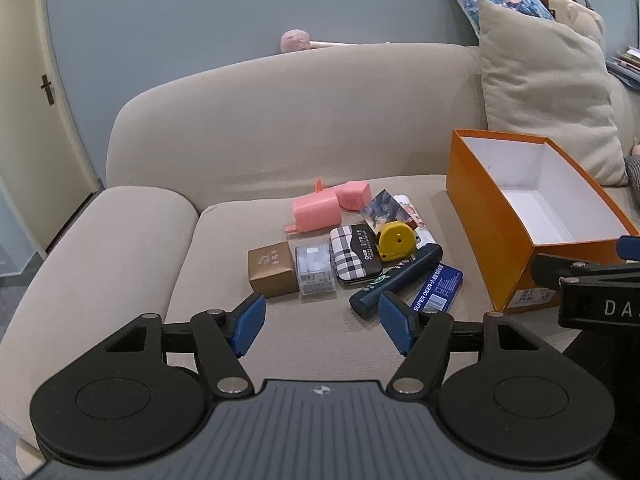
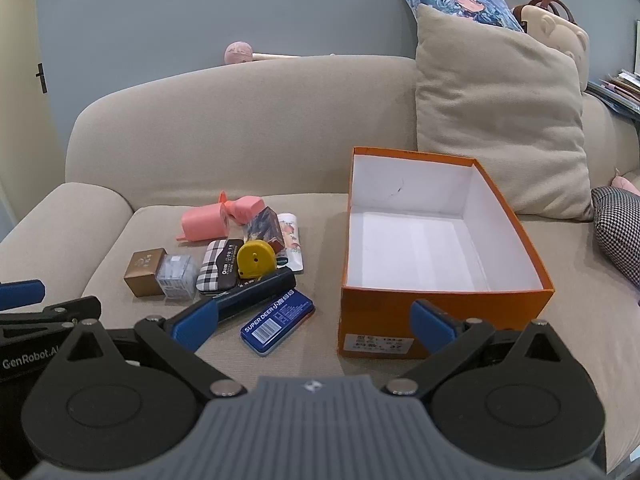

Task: Organize rigid objects

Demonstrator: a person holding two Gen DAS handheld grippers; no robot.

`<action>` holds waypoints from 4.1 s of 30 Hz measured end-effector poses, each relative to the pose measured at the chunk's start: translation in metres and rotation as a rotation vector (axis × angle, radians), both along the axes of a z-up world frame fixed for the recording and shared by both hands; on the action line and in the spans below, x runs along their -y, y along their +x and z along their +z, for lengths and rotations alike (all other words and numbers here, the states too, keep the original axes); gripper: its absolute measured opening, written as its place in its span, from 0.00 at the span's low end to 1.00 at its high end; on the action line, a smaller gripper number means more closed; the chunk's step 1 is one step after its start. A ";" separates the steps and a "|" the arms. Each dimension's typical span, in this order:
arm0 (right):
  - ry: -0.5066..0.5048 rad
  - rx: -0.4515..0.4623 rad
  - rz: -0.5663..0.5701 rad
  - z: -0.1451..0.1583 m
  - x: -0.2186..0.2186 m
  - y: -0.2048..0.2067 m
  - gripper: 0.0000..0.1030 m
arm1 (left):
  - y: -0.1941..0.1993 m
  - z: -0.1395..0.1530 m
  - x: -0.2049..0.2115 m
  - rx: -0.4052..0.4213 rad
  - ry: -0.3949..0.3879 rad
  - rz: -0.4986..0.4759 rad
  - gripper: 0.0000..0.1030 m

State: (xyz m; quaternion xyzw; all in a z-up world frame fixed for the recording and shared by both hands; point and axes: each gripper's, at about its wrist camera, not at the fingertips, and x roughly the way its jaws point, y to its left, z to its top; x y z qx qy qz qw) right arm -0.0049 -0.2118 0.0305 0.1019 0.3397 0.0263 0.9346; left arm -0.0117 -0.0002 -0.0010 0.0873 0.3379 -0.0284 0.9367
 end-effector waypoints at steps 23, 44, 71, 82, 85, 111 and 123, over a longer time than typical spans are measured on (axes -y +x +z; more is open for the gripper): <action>-0.001 -0.009 0.013 -0.005 -0.002 0.001 0.99 | 0.003 -0.006 0.001 -0.011 -0.012 -0.009 0.74; 0.013 -0.070 0.205 -0.027 -0.023 0.064 0.47 | 0.067 -0.023 -0.003 -0.129 -0.132 -0.163 0.37; 0.372 -0.437 0.032 -0.125 -0.043 0.195 0.39 | 0.178 -0.095 -0.010 -0.353 -0.150 -0.249 0.33; 0.417 -0.475 -0.020 -0.134 -0.048 0.203 0.42 | 0.176 -0.092 -0.013 -0.346 -0.166 -0.228 0.33; 0.391 -0.453 -0.024 -0.122 -0.045 0.201 0.35 | 0.174 -0.086 -0.012 -0.337 -0.170 -0.233 0.33; 0.281 -0.356 -0.026 -0.094 -0.040 0.188 0.34 | 0.155 -0.047 0.007 -0.266 -0.155 -0.260 0.33; 0.349 -0.106 -0.028 0.004 0.072 0.191 0.34 | 0.203 -0.011 0.066 -0.263 -0.185 -0.386 0.33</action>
